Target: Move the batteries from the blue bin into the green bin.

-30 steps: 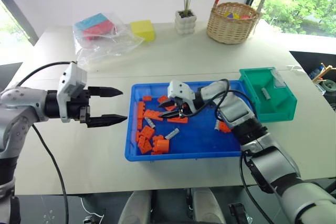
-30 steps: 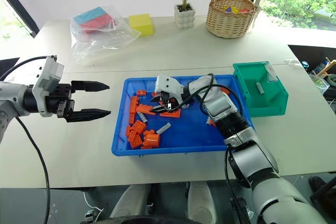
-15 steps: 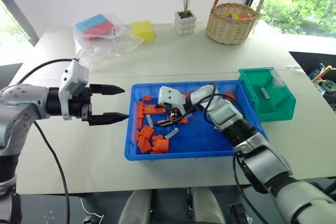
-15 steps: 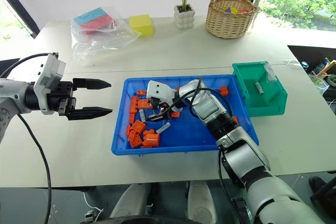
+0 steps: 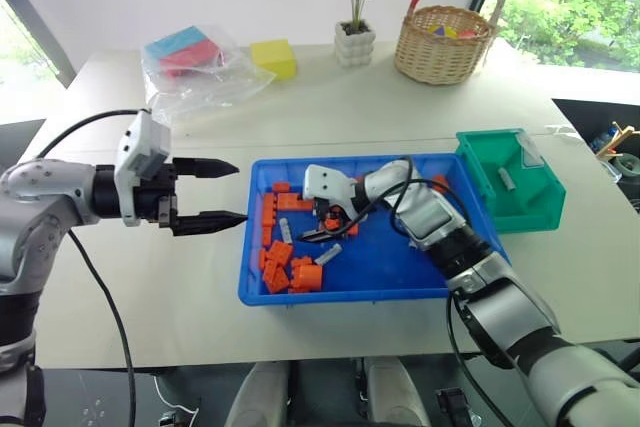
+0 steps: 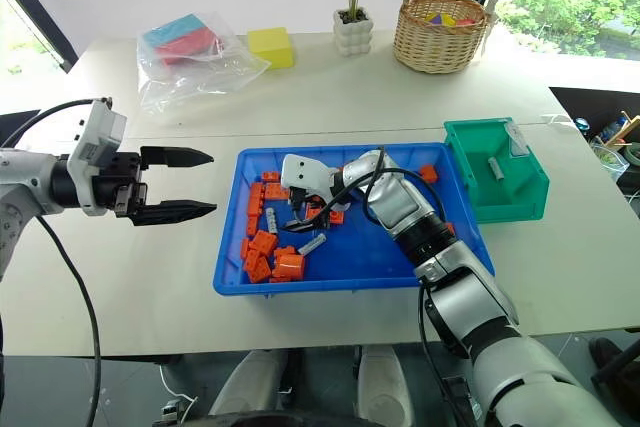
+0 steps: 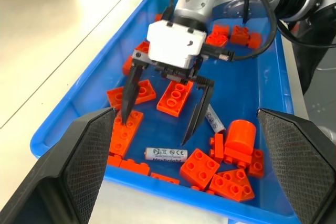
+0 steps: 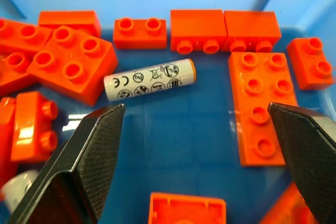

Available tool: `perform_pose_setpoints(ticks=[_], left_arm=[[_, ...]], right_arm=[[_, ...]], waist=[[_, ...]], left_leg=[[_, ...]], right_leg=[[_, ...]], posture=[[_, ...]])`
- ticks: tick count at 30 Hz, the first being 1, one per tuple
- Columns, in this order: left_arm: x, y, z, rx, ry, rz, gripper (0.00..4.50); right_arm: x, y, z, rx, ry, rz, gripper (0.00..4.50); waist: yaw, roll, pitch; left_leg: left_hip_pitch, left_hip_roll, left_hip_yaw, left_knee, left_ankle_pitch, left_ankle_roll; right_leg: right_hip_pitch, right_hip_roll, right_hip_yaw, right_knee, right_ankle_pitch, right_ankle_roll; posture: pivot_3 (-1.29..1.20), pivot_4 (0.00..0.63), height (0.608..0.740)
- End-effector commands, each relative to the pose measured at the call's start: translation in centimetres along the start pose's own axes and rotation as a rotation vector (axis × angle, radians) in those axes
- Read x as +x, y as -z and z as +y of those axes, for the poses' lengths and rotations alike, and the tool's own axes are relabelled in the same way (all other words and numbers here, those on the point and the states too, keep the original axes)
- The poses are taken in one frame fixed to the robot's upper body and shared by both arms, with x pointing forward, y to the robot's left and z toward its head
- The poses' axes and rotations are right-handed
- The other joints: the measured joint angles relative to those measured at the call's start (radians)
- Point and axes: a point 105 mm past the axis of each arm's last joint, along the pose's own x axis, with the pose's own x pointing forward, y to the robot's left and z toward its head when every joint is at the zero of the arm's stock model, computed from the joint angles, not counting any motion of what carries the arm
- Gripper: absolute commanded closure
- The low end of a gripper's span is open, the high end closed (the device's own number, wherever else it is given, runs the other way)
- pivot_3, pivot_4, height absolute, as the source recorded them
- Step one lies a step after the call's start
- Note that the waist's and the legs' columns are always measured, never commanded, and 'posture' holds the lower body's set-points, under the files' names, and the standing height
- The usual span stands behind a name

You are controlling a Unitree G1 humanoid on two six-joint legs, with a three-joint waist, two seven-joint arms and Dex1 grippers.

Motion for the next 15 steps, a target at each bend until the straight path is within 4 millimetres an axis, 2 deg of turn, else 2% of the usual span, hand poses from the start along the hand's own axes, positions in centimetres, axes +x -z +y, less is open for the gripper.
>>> perform_pose_setpoints(ticks=[1, 9, 15], left_arm=[[-0.3, -0.9, 0.2, 0.050, -0.002, -0.016, 0.00], [-0.6, -1.1, 0.3, 0.055, -0.027, -0.021, 0.00], [-1.7, 0.1, -1.5, 0.029, -0.019, 0.049, 0.00]], right_arm=[[-0.7, -3.1, 0.7, -0.228, -0.121, -0.040, 0.03], [0.3, -4.8, 0.6, -0.428, -0.259, -0.029, 0.03], [1.7, -4.8, 0.2, -0.609, -0.322, 0.042, 0.03]], waist=[[-0.001, 0.000, 0.000], [-0.018, 0.000, 0.000], [-0.027, 0.000, 0.000]], left_leg=[[0.000, 0.000, 0.000, 0.000, 0.000, 0.000], [0.000, 0.001, 0.000, 0.000, 0.000, 0.000], [0.000, 0.001, 0.000, -0.002, 0.000, -0.001]], right_leg=[[0.000, 0.000, 0.000, 0.000, 0.000, 0.000], [0.000, 0.001, 0.000, 0.000, 0.000, 0.000], [-0.001, 0.001, 0.001, 0.001, 0.000, 0.000]], posture=[[0.00, 0.150, 0.702], [0.00, 0.150, 0.702], [0.00, 0.150, 0.702]])
